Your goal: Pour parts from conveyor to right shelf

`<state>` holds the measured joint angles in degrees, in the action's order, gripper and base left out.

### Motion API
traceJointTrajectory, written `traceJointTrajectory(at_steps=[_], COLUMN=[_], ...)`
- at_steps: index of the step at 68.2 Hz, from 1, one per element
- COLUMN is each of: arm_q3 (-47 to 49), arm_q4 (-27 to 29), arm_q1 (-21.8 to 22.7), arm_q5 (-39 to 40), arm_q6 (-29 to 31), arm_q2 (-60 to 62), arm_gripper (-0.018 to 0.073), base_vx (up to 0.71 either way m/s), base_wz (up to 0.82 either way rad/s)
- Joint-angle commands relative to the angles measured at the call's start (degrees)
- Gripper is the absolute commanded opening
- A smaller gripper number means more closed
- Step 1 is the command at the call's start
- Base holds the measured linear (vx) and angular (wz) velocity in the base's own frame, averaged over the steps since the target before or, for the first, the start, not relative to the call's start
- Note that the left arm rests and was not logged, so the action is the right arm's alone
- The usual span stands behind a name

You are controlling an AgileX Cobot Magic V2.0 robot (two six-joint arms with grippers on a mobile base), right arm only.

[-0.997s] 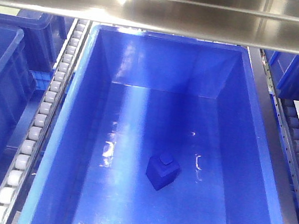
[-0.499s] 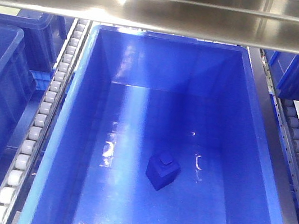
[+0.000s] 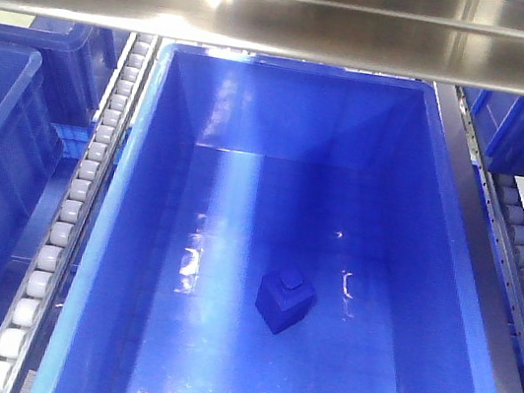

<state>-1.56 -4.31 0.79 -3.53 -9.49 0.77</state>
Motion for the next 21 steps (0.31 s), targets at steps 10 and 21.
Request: traceJointTrajectory(at_steps=[10,21], arm_q3=[-0.1,-0.1], arm_q4=[-0.3,-0.3], arm_q1=[-0.1,-0.1], arm_q5=[3.8,3.8], arm_q6=[-0.1,-0.1], arm_q2=[0.9,0.9], arm_gripper=[-0.0010,-0.0010], base_vx=[0.00,0.00], base_wz=[0.00,0.00])
